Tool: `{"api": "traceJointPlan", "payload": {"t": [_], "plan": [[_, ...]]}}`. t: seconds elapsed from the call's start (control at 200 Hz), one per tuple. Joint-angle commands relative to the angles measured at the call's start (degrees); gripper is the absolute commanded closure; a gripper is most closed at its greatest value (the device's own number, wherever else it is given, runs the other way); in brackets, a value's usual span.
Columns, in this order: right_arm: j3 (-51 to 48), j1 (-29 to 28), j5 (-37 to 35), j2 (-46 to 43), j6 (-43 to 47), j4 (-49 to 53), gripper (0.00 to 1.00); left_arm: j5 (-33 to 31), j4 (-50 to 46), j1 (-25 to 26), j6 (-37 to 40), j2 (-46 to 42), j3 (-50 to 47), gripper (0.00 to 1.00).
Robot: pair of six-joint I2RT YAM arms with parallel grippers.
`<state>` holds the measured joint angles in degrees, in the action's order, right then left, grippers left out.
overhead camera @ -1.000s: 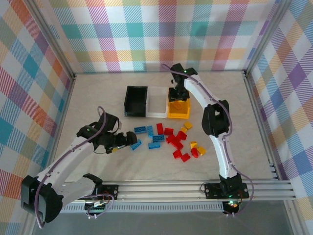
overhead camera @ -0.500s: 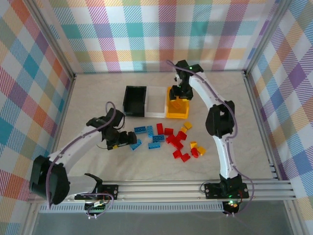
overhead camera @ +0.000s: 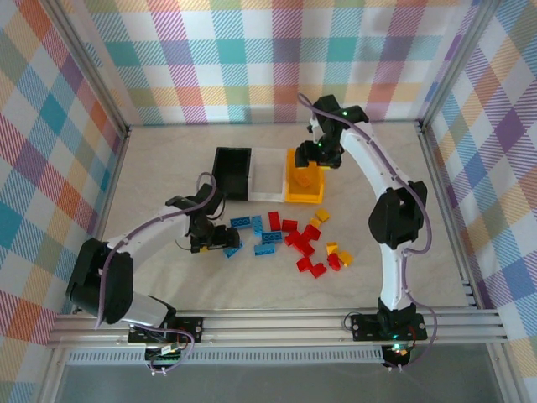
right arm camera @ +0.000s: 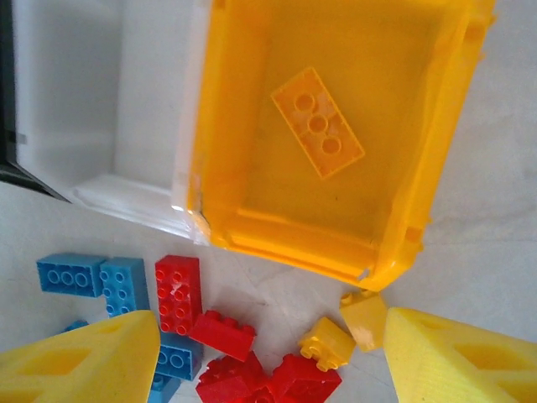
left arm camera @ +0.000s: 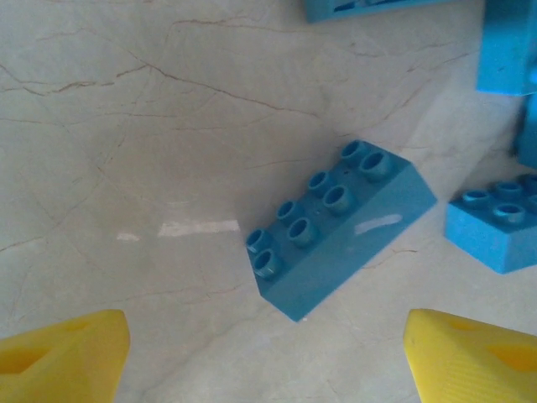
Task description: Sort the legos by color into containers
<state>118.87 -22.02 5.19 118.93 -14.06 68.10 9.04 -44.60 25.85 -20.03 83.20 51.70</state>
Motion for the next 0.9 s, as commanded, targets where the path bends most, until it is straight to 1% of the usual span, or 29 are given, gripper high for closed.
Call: {"api": "traceJointPlan", "payload": {"t": [0.0,0.265,0.465,0.55,0.6,0.705,0.78,0.895], "plan": [[-9.4,0.4,2.7,-7.7,-2.6,-3.1,0.29,-1.5,0.4,0.5,2.6,2.3,2.1,0.15],[-28.0,0.3,1.8,-18.6,-4.2,-5.6,0.29,0.2,2.4,0.7,4.2,6.4,2.2,0.21],[-34.5,0.3,2.6,-24.5,-6.0,-6.3,0.29,0.7,4.3,1.1,5.3,11.0,3.6,0.29],[-35.7,0.3,2.8,-25.8,-6.7,-6.6,0.29,1.5,5.2,1.4,5.3,13.1,4.6,0.36],[-36.1,0.2,2.7,-26.2,-6.7,-6.4,0.29,1.6,5.1,1.9,5.4,14.1,5.2,0.37],[-36.4,0.3,2.4,-26.6,-6.4,-6.3,0.29,1.1,4.9,3.2,5.6,15.0,5.5,0.38],[-36.8,0.3,2.4,-26.7,-6.3,-6.3,0.29,1.0,5.1,3.8,4.9,14.0,4.8,0.37],[-37.4,0.2,3.3,-26.7,-6.5,-6.9,0.29,0.7,6.0,3.8,3.1,10.1,3.4,0.27]]}}
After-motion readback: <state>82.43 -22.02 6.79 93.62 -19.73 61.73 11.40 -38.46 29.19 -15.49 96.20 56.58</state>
